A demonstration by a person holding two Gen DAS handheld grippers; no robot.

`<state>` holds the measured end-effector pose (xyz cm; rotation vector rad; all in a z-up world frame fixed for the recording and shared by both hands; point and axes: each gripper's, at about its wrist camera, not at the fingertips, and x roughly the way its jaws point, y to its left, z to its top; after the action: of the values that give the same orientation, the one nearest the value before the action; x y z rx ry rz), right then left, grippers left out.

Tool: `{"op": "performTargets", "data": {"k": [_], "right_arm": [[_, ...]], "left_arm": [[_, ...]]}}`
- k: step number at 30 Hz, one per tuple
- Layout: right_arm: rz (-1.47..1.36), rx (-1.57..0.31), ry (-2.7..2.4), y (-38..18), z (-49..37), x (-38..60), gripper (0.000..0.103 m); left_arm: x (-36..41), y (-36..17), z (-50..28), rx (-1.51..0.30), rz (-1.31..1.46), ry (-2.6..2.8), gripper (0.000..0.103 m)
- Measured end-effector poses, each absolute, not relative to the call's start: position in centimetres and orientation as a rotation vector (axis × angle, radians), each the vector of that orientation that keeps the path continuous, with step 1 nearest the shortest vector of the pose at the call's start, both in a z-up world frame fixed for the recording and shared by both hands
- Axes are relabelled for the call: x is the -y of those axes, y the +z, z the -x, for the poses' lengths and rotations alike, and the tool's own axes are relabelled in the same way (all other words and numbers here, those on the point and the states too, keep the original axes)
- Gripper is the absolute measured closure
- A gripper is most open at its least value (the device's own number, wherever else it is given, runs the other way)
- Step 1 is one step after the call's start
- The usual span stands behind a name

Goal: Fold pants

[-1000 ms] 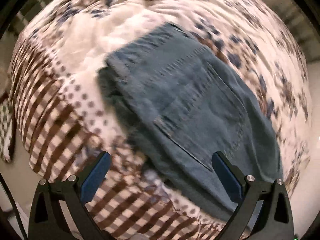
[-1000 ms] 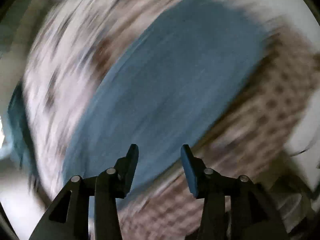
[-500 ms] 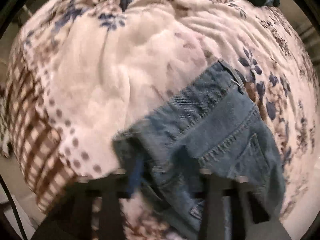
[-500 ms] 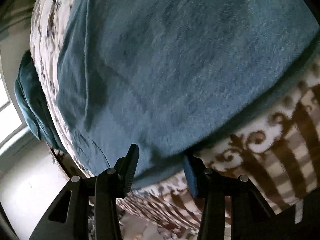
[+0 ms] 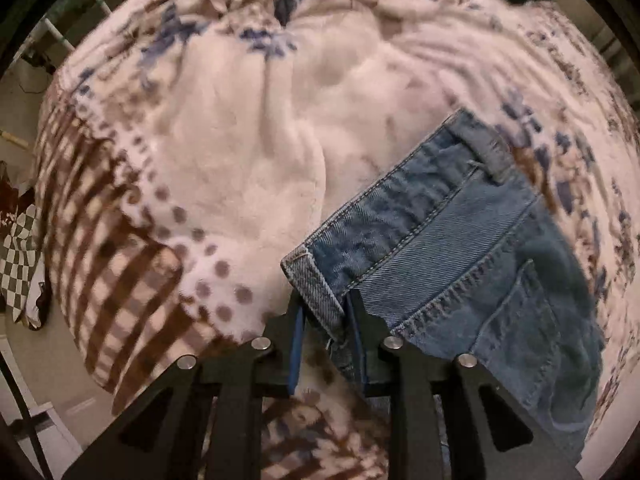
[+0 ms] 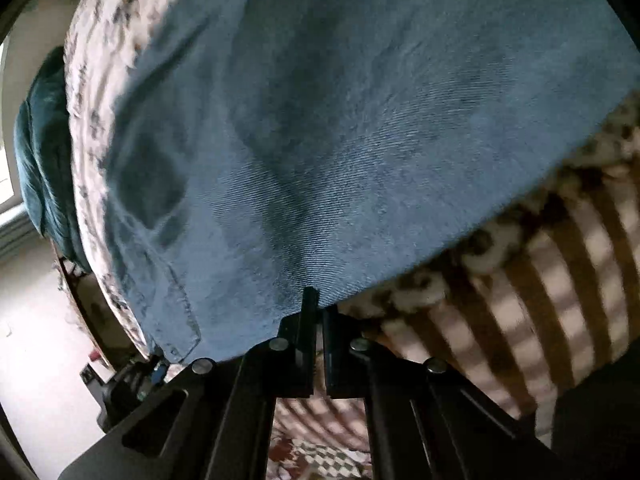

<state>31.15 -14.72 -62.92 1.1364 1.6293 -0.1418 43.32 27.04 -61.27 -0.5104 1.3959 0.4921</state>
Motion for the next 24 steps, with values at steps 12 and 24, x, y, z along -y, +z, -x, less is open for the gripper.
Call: {"op": "performTargets", "data": {"k": [12,24], "right_arm": [[-0.816,-1.696,0.198,-55.3,-38.7,13.7,0.043],[-0.255,-1.698,0.57,-58.2,-58.1,5.2,0.049]], "left_arm": [[-21.1,-53.1,-44.4,-1.302,0.426,0.28,0.019],[-13.7,-57.3,-54.9,-1.472,0.487,0.099,0.019]]}}
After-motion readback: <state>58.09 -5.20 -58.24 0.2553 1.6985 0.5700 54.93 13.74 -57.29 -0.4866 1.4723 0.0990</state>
